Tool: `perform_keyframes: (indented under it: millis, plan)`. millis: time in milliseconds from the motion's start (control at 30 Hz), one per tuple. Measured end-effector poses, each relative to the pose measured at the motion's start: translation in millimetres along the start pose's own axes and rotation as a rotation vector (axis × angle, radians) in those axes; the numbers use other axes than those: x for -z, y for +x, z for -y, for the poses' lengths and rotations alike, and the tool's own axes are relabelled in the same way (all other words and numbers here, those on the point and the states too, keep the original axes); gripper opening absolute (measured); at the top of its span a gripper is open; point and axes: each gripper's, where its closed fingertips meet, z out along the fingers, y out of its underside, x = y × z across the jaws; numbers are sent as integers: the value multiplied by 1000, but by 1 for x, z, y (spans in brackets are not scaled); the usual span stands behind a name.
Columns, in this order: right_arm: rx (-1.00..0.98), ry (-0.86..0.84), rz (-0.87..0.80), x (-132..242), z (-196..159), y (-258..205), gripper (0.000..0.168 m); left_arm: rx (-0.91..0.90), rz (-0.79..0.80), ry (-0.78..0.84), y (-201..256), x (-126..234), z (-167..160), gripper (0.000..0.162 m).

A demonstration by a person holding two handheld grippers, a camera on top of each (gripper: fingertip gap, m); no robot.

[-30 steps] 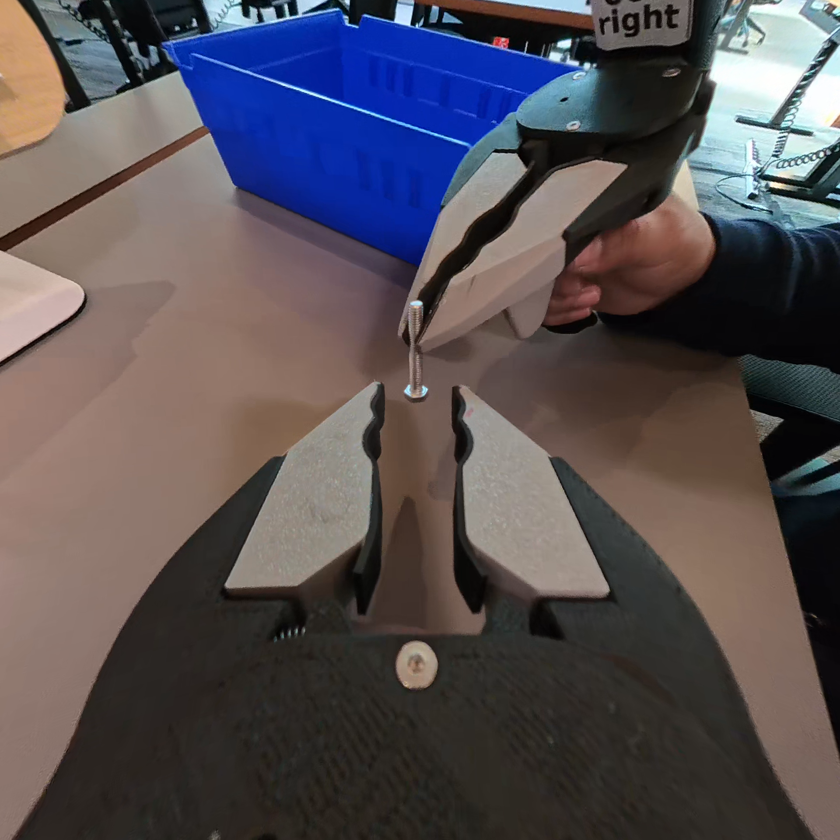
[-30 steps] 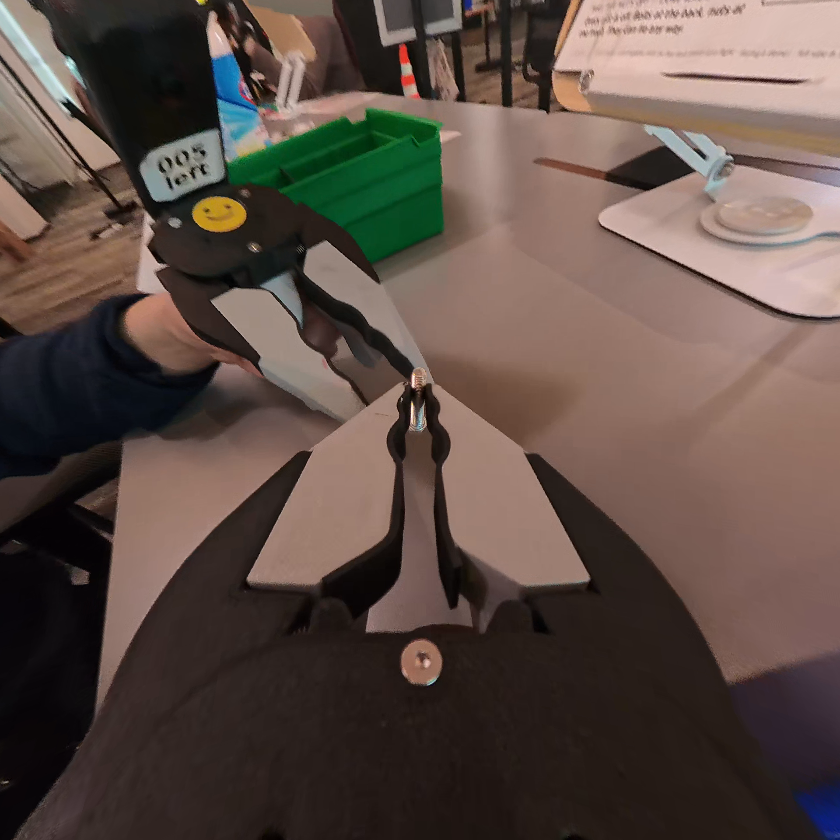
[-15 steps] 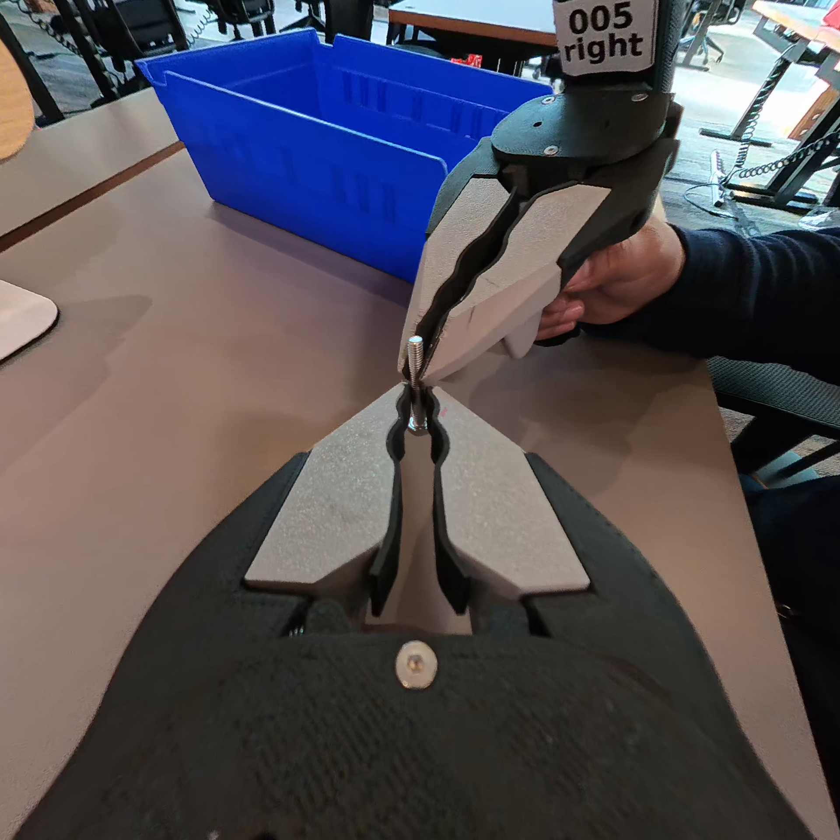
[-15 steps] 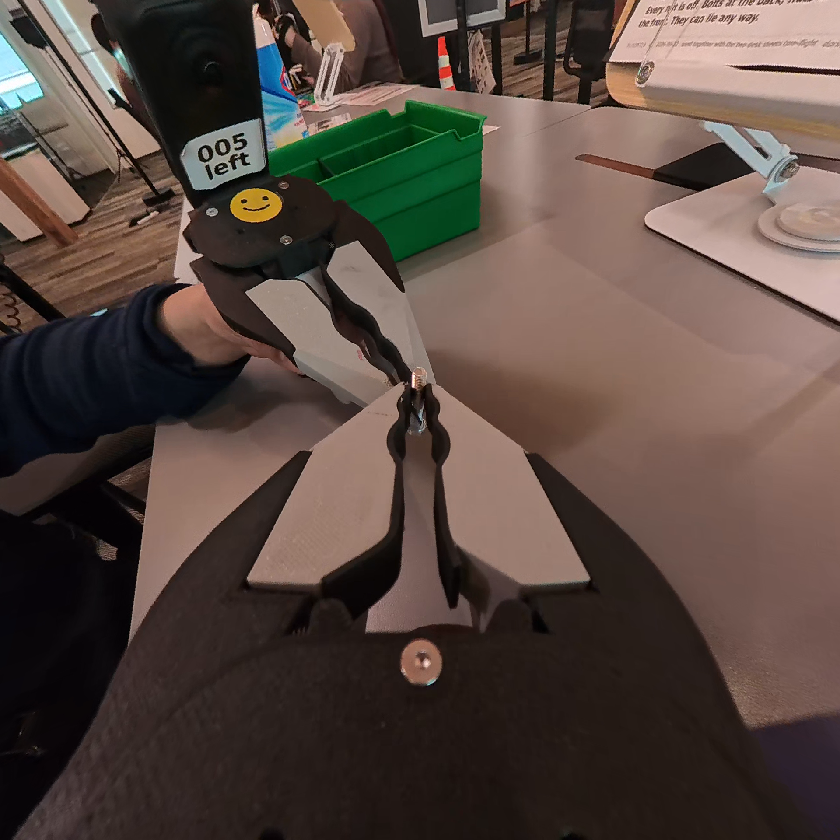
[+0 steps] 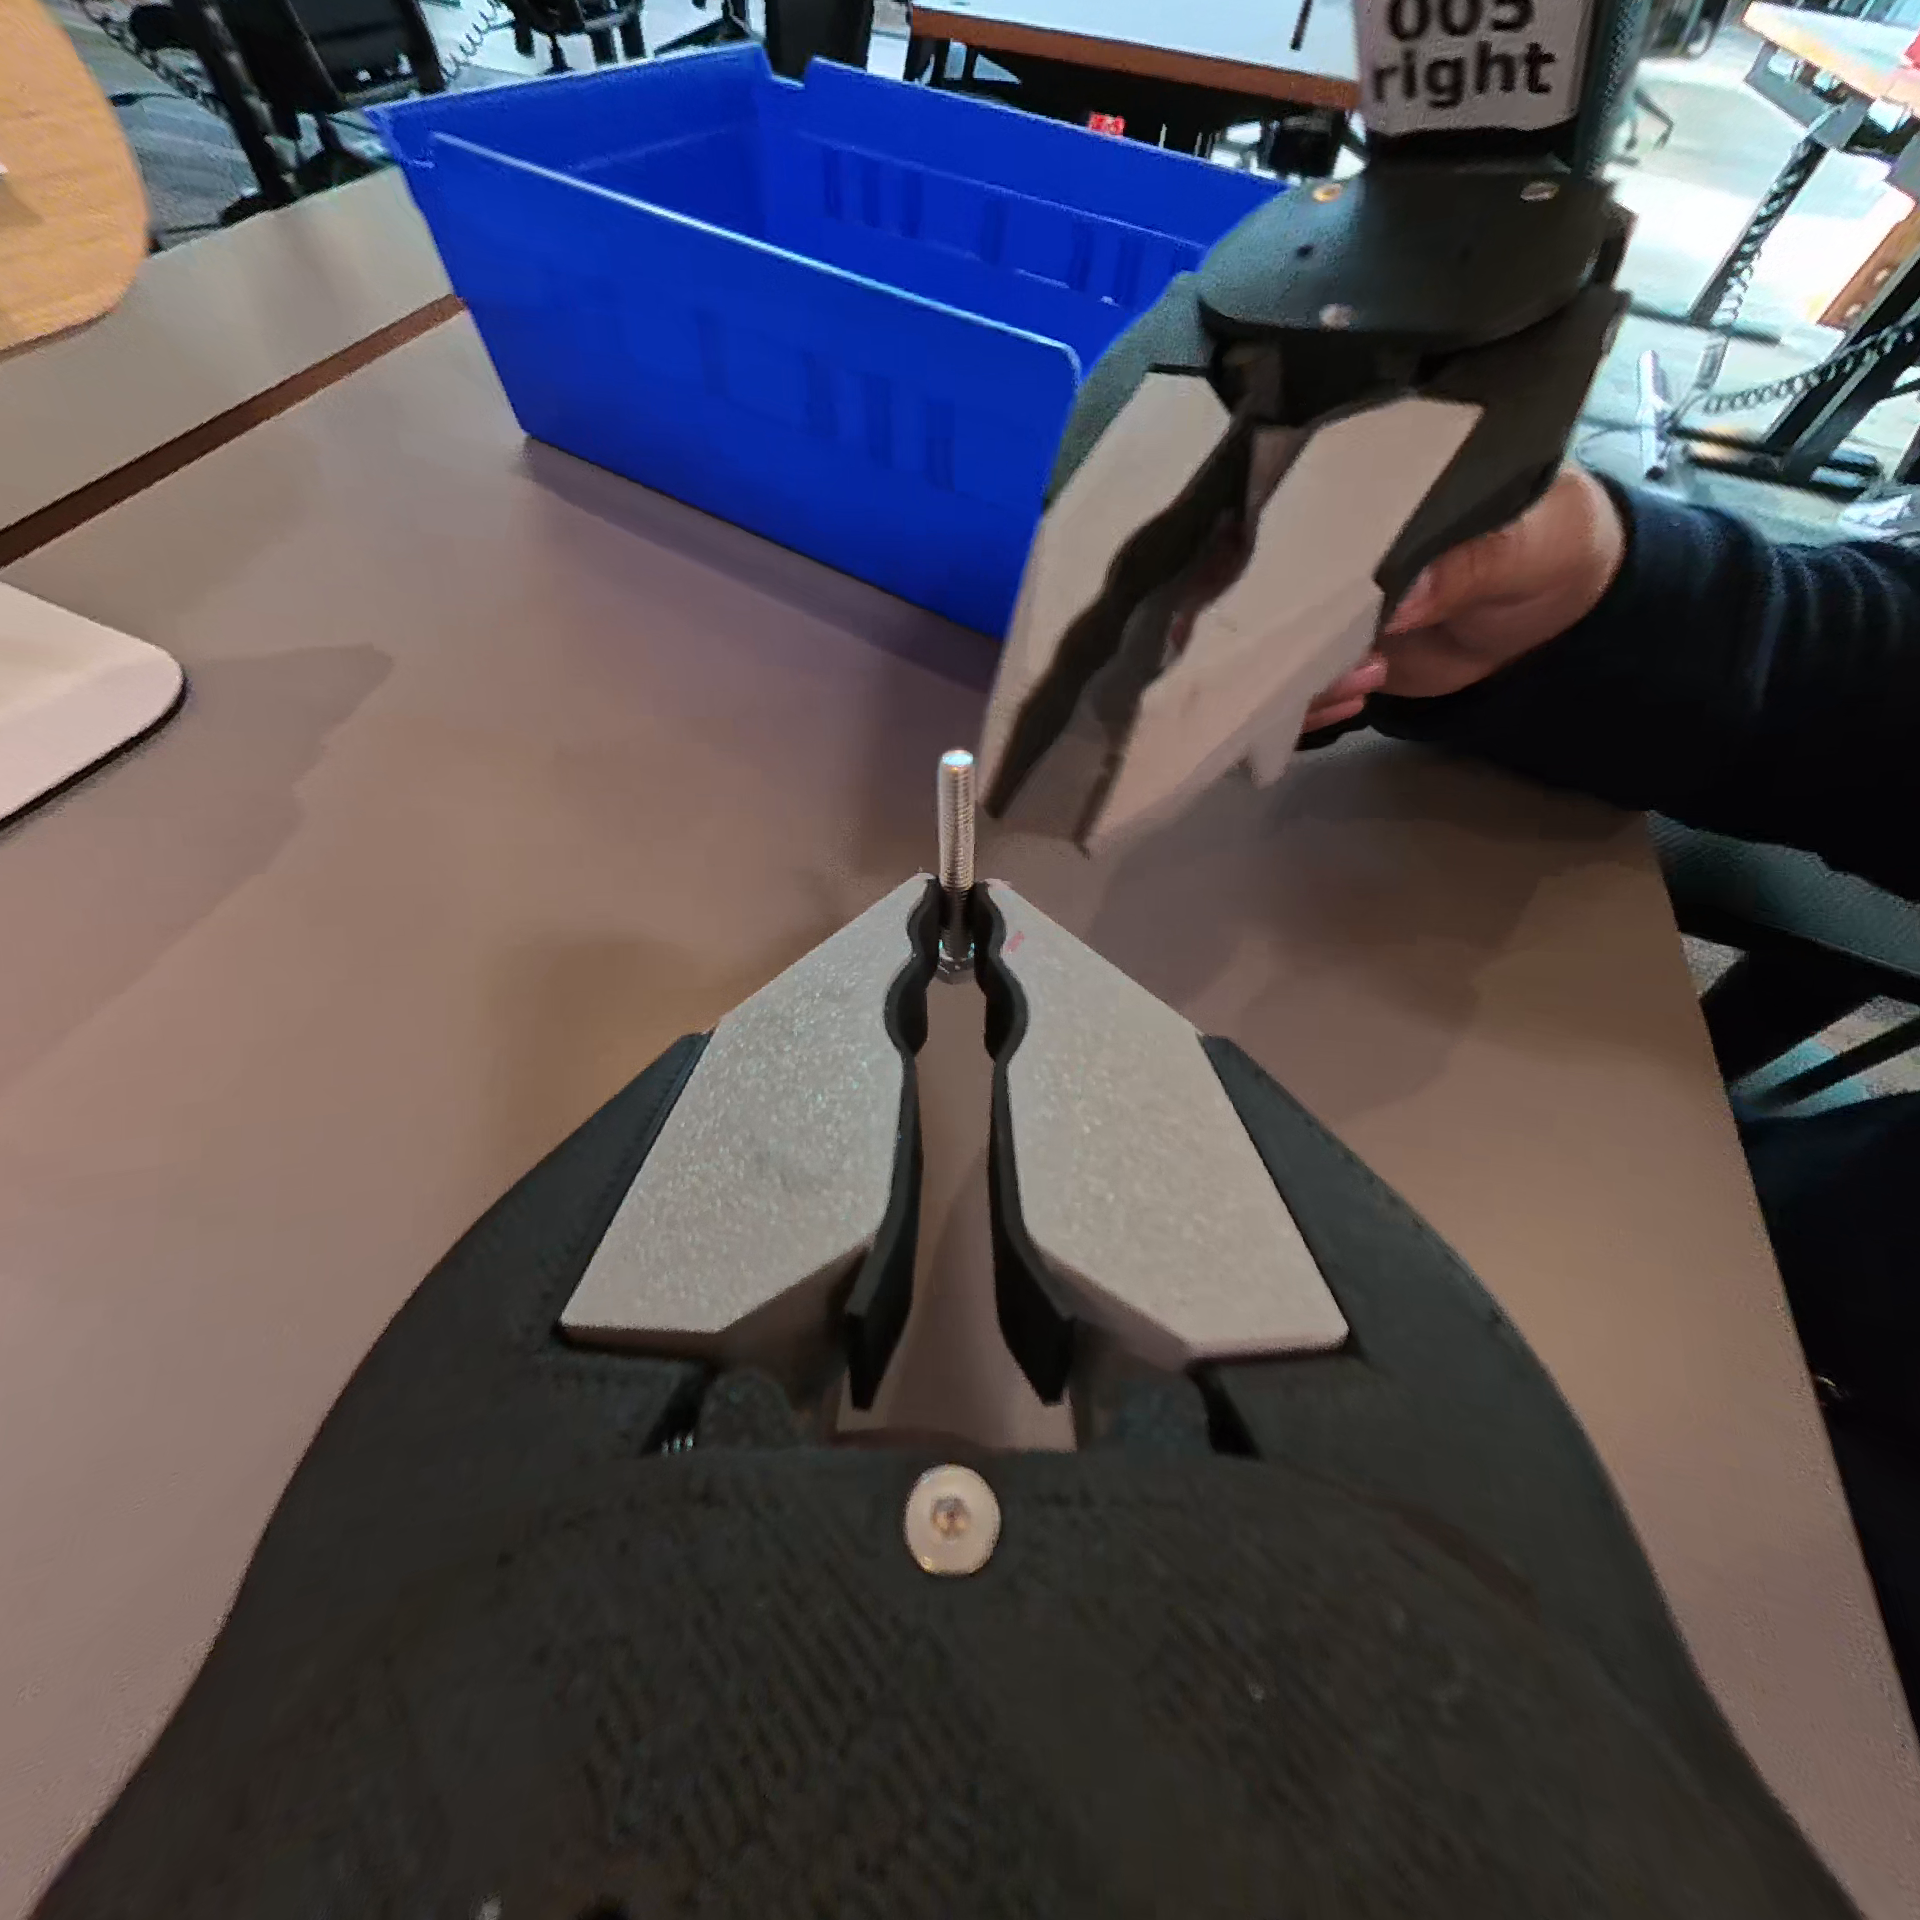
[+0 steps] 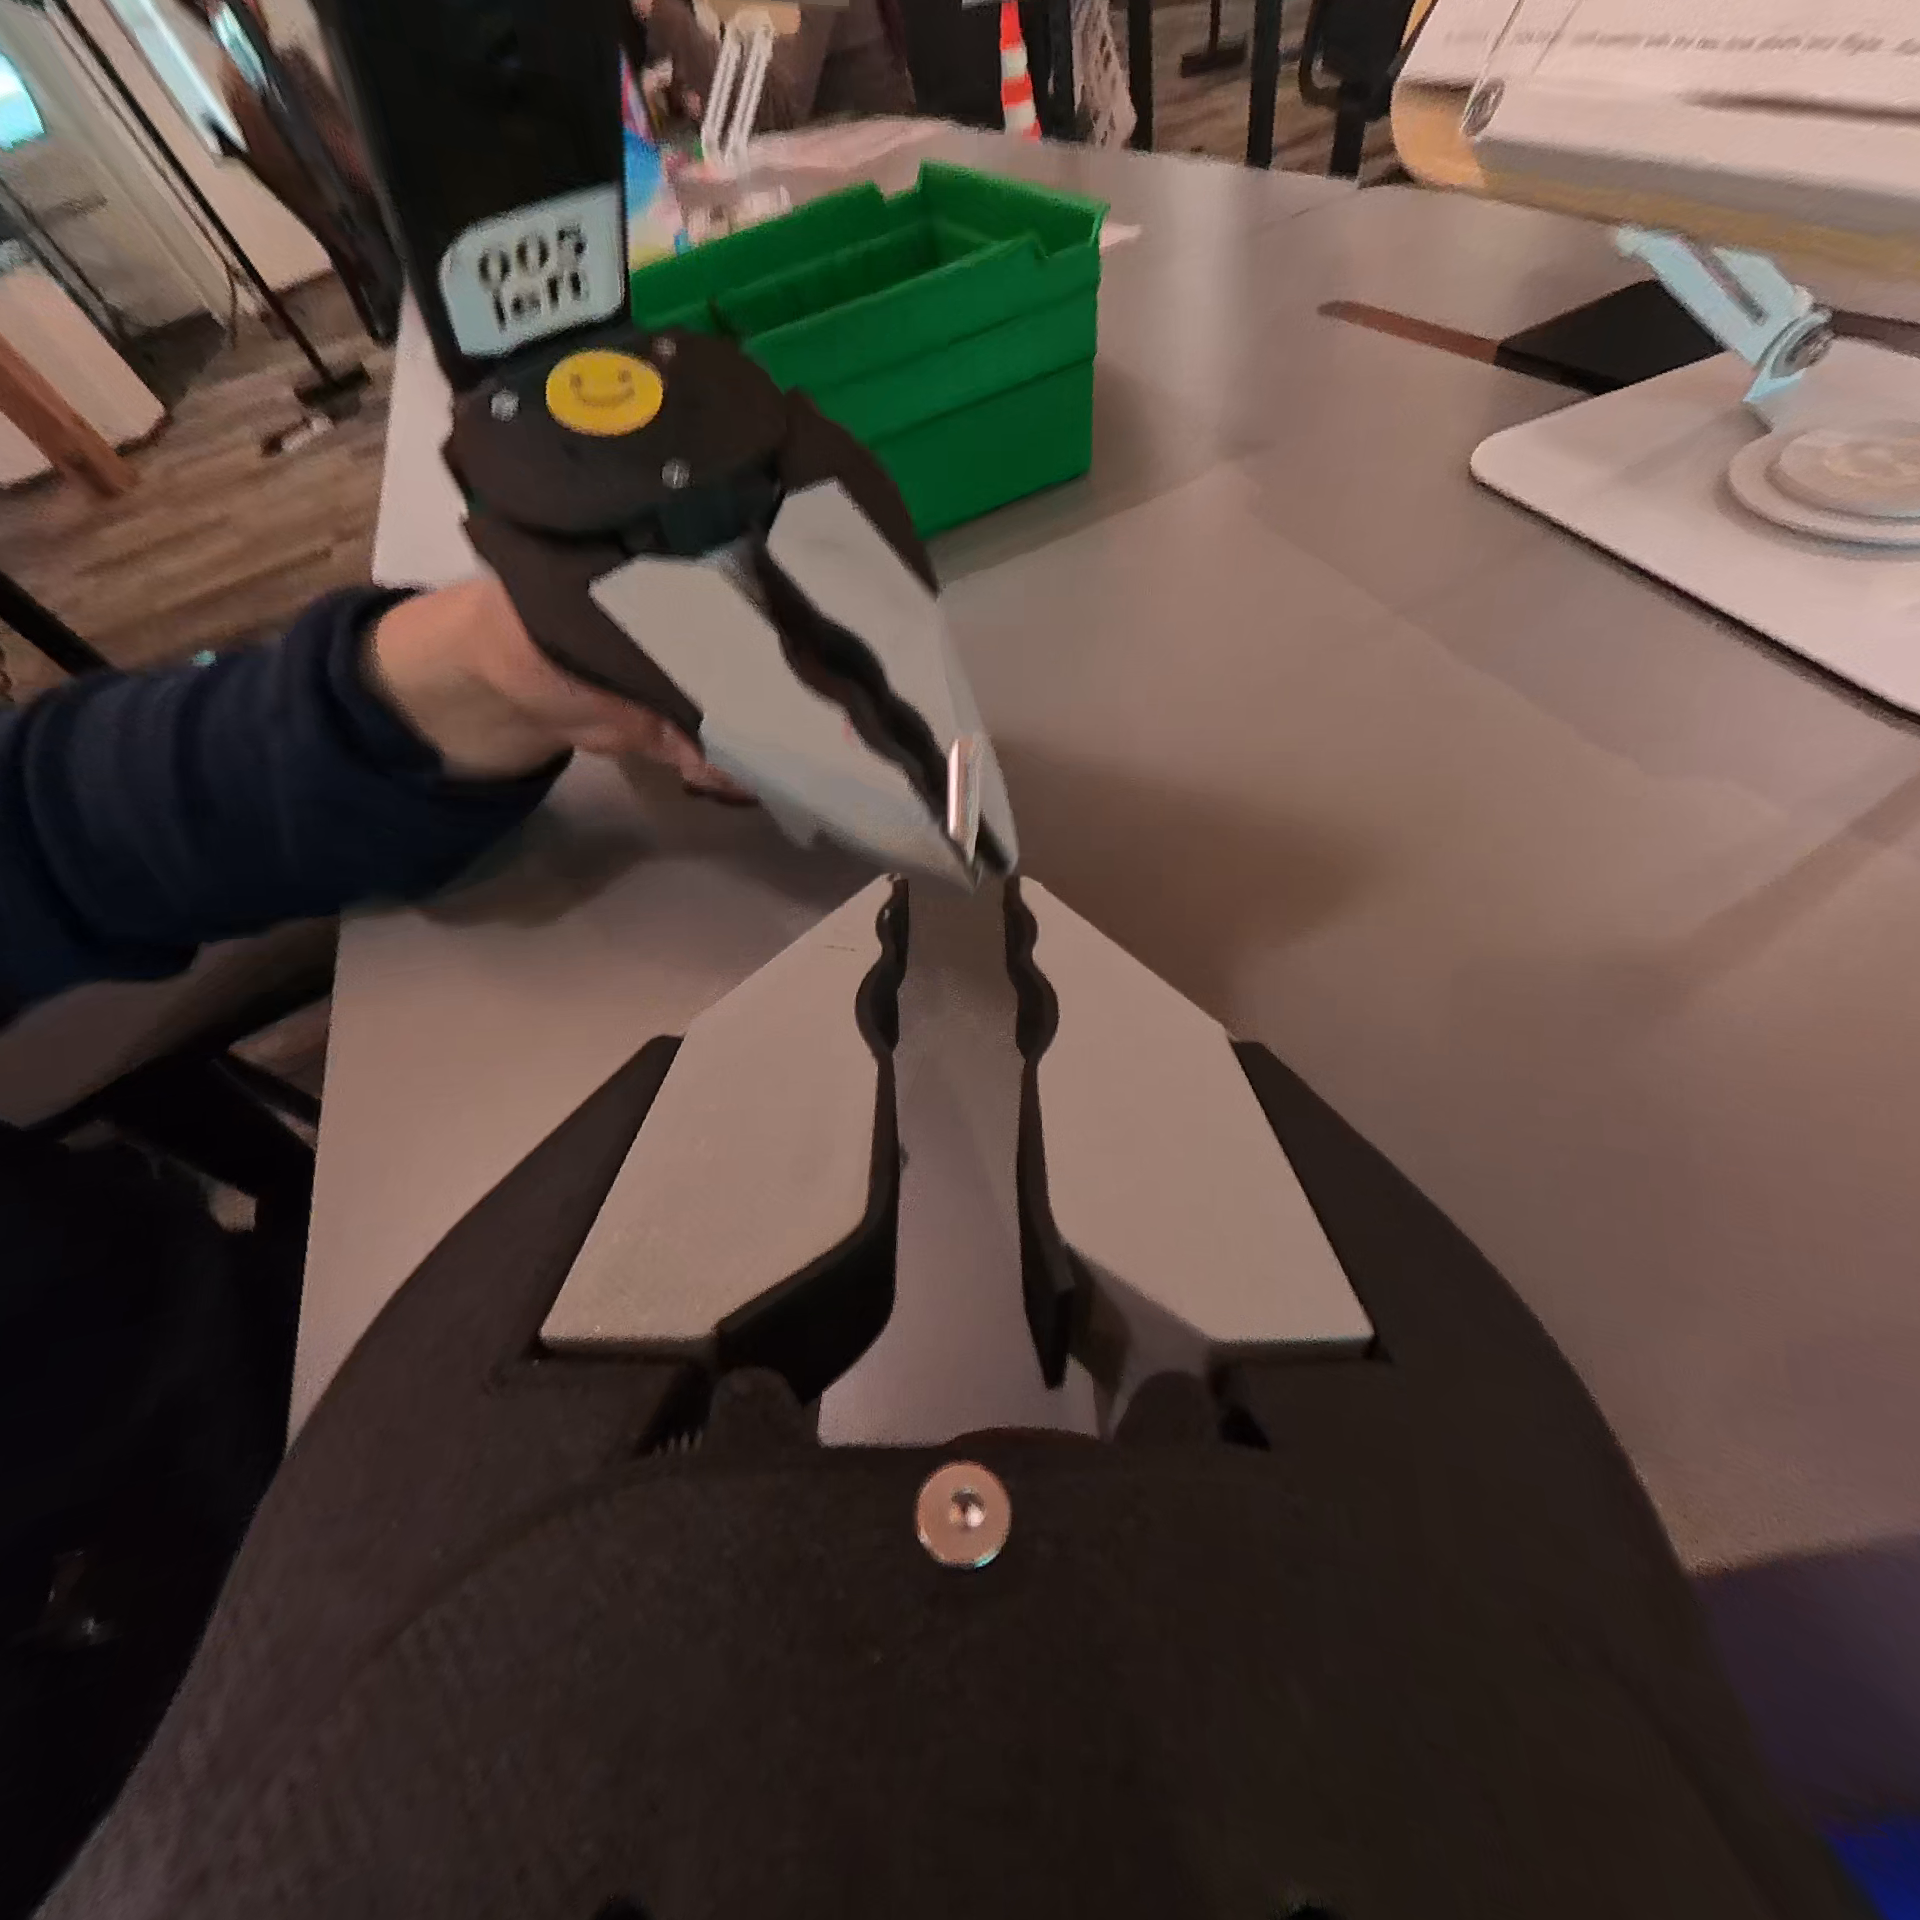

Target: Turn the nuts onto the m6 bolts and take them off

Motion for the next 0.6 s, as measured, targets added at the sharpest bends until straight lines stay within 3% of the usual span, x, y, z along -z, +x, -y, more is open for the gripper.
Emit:
perform_keyframes:
  millis: [267,600]
  plan:
    - [289,-401,80,-5,-77,-17,16,-12,-107,39,-3,8,-6,4]
    - [337,-417,130,-14,-84,-21,15,-44,-212,99,9,13,-3,4]
